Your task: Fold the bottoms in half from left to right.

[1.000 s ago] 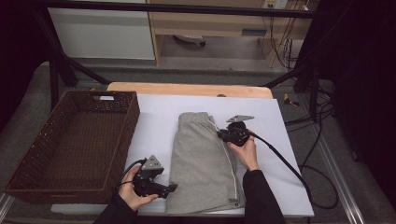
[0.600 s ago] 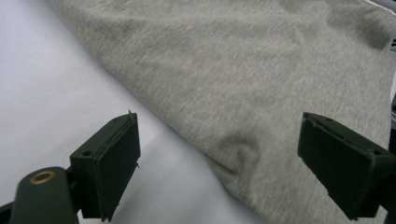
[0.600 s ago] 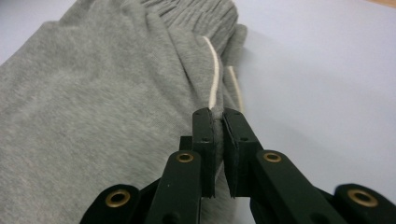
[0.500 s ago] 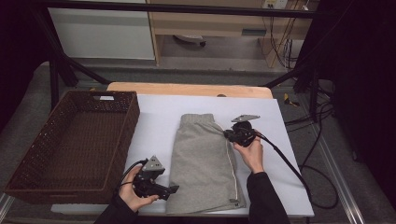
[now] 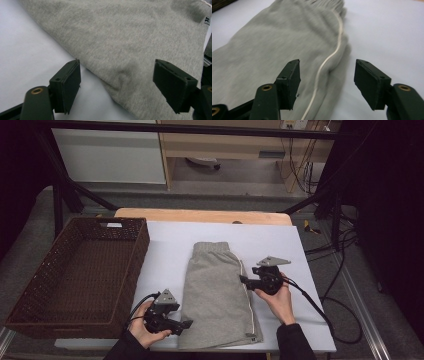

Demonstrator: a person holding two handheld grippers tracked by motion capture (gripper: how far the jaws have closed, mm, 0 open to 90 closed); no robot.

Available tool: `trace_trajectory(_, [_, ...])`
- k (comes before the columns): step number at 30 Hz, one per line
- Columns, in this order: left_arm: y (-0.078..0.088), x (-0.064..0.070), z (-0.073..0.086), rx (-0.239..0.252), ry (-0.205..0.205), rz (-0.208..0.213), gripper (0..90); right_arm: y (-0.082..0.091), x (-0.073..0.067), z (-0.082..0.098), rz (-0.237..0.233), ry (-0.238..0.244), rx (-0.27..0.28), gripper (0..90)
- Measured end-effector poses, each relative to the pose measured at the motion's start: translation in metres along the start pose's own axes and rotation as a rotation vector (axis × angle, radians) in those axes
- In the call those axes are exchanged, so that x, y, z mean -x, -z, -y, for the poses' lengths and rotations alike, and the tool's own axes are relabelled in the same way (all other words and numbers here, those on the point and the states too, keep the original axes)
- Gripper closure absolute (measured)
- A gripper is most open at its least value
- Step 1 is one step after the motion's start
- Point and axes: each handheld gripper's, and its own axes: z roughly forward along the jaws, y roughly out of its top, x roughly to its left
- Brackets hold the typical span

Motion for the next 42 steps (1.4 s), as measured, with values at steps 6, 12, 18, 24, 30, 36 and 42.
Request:
trace_trajectory(6, [0.0,0.002,0.001,-0.005,-0.01,0.001,24.0,0.03,-0.028,0.03,-0.062,0.002,-0.042,40.5])
trace_trajectory(12, [0.001,0.003,0.002,0.003,-0.005,-0.002,23.6,0.043,-0.044,0.058,-0.067,-0.022,-0.08,55.1])
trace_trajectory(18, [0.001,0.004,0.002,0.0,-0.004,-0.002,23.6,0.049,-0.052,0.077,-0.092,-0.047,-0.131,70.3])
trace_trajectory(24, [0.001,0.004,0.002,0.0,0.003,-0.002,23.5,0.055,-0.054,0.083,-0.111,-0.077,-0.177,86.8])
trace_trajectory(30, [0.001,0.004,0.002,-0.002,0.012,0.001,23.6,0.078,-0.048,0.079,-0.118,-0.13,-0.17,87.3])
trace_trajectory(36, [-0.001,0.005,0.002,-0.016,0.019,0.004,26.0,0.067,-0.048,0.087,-0.064,-0.092,-0.247,69.5])
trace_trajectory(42, [-0.006,0.003,0.003,-0.022,0.046,0.0,36.6,0.062,-0.035,0.07,-0.026,-0.068,-0.097,46.5])
